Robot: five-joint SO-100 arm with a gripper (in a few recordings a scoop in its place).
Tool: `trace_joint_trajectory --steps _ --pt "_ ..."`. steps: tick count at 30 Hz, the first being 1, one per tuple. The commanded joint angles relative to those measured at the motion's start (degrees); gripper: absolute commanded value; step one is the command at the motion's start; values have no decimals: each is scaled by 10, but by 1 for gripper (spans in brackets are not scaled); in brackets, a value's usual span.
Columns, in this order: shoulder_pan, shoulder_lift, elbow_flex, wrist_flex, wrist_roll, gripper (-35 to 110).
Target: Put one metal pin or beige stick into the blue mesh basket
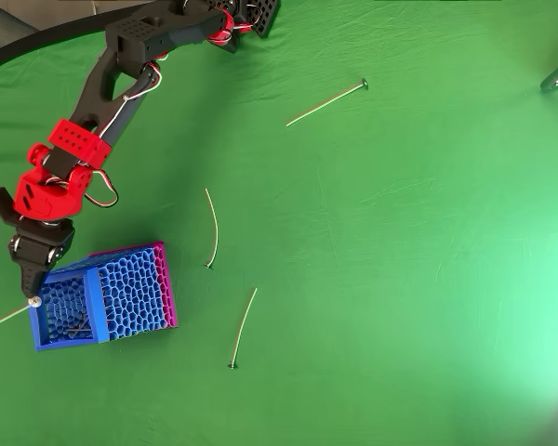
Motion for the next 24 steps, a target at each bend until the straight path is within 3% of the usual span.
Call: trace_joint_trajectory --steps 1,9,22,24 --pt "4 -8 -73 19 -1 0" --pt "7 -70 -178 52 -4 0" --pt "11 -97 -169 17 -32 0" --pt "9 -97 -170 15 -30 9"
